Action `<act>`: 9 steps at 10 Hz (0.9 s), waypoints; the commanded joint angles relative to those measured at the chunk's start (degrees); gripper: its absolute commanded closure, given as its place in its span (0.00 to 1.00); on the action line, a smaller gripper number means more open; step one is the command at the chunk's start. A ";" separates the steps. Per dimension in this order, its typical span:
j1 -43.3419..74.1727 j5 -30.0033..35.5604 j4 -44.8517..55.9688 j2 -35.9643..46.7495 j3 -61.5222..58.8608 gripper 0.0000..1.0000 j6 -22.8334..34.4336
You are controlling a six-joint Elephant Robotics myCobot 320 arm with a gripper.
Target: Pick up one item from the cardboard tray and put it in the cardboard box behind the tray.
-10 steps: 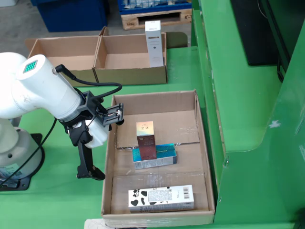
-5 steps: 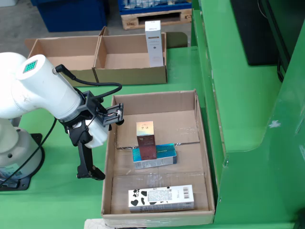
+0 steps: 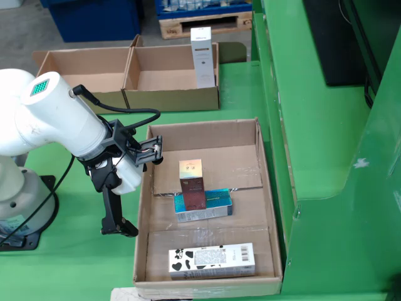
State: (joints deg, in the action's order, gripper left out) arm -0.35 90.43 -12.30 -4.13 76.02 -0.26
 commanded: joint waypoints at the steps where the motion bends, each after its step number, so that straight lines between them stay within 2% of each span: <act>1: 1.25 1.35 0.69 0.02 -2.87 0.00 1.13; 4: 0.60 1.26 1.70 -0.13 -3.52 0.00 0.32; 9: -7.26 -1.07 2.64 0.44 -3.28 0.00 -5.72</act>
State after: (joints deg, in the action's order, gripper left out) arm -4.13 90.52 -10.01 -4.30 75.58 -3.07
